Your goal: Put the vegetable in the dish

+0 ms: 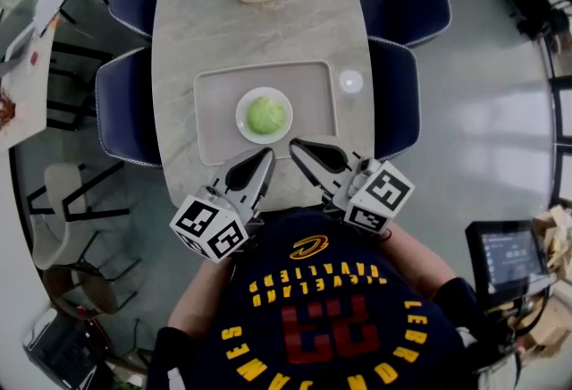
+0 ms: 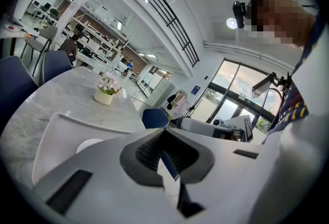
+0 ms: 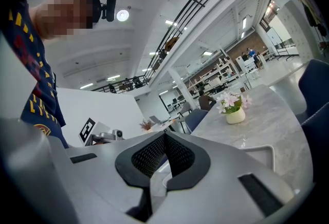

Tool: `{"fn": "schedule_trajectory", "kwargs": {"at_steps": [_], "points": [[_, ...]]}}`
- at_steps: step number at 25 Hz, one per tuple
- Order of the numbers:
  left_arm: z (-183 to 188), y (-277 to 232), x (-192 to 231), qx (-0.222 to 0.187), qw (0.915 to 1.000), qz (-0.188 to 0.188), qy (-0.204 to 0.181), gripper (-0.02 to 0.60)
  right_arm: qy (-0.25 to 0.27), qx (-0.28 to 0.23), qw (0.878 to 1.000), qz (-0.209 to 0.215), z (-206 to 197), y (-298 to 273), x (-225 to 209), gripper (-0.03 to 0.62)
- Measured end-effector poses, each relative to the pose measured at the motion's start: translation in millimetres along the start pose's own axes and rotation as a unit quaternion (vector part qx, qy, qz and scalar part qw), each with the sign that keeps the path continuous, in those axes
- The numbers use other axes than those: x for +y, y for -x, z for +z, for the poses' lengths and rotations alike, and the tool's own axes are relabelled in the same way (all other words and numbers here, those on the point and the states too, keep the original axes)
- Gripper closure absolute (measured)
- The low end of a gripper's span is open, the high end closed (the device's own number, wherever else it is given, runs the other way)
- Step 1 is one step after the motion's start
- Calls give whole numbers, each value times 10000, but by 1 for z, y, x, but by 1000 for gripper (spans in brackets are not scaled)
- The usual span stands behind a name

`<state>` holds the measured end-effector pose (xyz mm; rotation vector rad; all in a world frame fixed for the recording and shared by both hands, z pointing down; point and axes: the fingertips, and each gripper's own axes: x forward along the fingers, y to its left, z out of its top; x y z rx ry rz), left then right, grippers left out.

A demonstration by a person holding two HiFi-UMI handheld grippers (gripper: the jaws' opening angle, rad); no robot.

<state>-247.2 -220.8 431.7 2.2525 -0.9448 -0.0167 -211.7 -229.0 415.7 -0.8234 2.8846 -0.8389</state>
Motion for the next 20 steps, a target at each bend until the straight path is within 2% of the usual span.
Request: {"fn": "schedule_trajectory", "kwargs": {"at_steps": [20], "points": [[-2,0,1,-11,10000,1,11,581,-35,-13,10000,-53,0,1,-2,588]]}}
